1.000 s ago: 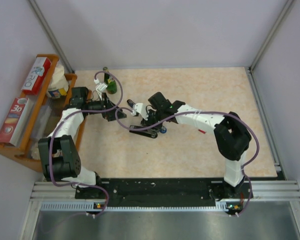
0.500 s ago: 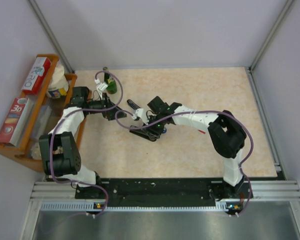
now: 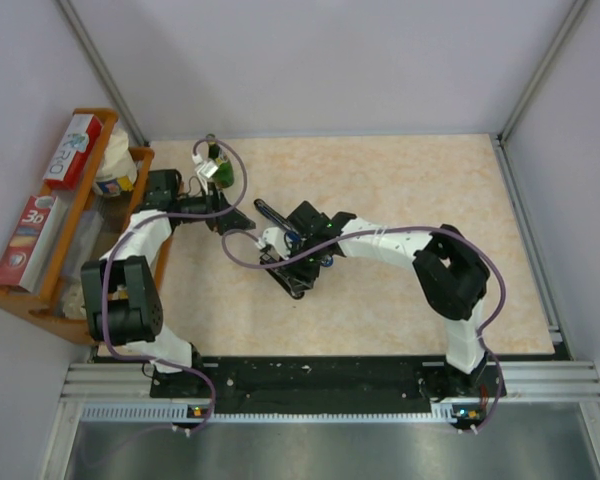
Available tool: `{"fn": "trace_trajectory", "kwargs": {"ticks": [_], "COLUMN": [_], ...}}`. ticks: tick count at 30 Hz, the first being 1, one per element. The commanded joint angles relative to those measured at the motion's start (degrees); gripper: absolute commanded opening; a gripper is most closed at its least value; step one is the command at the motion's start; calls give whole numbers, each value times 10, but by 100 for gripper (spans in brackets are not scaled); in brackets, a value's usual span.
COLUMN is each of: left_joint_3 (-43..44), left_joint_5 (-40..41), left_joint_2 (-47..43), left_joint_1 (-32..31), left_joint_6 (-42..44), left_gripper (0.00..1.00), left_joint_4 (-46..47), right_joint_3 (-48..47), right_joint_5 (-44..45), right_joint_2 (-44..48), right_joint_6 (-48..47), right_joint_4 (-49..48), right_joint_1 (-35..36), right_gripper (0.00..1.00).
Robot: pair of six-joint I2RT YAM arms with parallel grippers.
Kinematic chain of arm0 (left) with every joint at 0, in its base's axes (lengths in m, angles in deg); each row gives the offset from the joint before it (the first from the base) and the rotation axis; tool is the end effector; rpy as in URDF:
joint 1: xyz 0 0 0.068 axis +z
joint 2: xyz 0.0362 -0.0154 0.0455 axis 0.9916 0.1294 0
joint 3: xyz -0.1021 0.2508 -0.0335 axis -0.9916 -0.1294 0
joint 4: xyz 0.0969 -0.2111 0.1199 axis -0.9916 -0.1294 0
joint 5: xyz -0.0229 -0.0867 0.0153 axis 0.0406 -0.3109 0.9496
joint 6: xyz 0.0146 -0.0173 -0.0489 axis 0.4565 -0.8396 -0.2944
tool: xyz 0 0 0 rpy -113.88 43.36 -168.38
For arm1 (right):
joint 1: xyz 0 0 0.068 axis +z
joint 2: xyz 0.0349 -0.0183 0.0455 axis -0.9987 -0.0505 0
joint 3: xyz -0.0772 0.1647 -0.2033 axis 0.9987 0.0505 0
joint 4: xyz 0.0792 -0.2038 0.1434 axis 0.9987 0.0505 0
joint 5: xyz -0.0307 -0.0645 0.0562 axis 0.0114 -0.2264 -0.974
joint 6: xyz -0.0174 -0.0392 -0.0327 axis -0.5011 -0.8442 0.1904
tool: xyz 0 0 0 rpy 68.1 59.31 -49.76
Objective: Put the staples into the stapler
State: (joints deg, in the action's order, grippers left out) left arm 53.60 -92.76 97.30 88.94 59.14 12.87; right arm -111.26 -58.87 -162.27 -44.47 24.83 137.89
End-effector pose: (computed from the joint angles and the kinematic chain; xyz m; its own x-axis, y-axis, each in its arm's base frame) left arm 0.3205 0.0016 0.2470 -0.6550 -0.0284 -0.7551 0.6935 0.3743 -0.6156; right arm 0.2465 0.3268 0.1931 -0.1985 -0.7950 -0.5732 -0.9769 0.1133 0.1811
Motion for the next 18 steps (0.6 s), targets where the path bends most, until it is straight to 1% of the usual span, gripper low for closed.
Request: {"fn": "trace_trajectory", "kwargs": {"ticks": [1, 5, 8, 15, 18], "left_joint_3": [36, 70, 87, 133, 145], "left_joint_5": [25, 58, 87, 158, 168], "left_joint_2": [29, 67, 86, 151, 176], "left_joint_1": [-13, -29, -37, -48, -48], "left_joint_6": [-34, -65, -101, -146, -168], "left_gripper": [99, 99, 99, 99, 99], "left_joint_4": [55, 74, 104, 134, 156], "right_joint_3": [-13, -1, 21, 65, 66], "right_joint_5": [16, 39, 66, 107, 110], "right_joint_2": [54, 98, 112, 94, 78], "right_joint_6": [-13, -30, -51, -42, -34], "right_joint_4": [-5, -5, -9, -63, -79], "right_joint_1": [-10, -34, -52, -98, -111], "right_gripper": [47, 48, 49, 49, 49]}}
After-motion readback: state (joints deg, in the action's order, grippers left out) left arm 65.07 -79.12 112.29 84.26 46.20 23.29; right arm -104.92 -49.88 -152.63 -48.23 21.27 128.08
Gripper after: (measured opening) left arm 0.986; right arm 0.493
